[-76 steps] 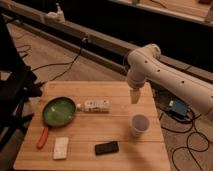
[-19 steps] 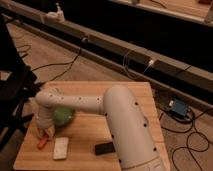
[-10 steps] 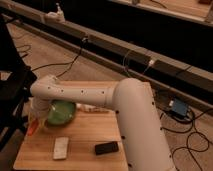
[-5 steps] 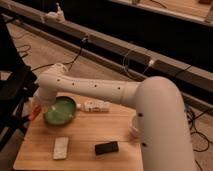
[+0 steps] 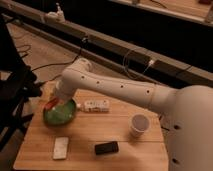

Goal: Place the pepper in the ceramic cup

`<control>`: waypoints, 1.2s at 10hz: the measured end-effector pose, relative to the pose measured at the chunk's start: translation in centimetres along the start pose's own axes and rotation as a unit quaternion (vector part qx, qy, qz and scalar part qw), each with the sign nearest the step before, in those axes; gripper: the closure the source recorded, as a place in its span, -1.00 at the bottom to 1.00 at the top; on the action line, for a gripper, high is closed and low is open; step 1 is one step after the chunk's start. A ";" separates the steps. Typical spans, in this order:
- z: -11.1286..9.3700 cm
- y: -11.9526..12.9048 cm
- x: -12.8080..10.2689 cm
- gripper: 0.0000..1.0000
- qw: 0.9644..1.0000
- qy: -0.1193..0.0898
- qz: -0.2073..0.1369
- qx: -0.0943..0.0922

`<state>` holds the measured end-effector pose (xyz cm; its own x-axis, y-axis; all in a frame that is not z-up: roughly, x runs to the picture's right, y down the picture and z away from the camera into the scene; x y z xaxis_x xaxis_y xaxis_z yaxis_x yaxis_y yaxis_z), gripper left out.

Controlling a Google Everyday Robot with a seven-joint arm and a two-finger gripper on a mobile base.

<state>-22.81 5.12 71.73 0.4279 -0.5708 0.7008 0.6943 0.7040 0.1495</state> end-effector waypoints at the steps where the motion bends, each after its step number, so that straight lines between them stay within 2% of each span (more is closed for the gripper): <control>1: -0.1 0.0 0.0 1.00 1.000 -0.001 0.001 0.003; 6: -0.1 -0.1 -0.1 1.00 1.000 -0.001 0.001 0.002; 9: -1.8 0.2 1.9 1.00 0.999 0.029 0.016 0.004; 12: -4.6 1.1 4.3 1.00 0.997 0.067 0.046 0.012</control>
<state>-17.58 1.47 71.72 0.5647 -0.5532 0.6124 0.6347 0.7654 0.1061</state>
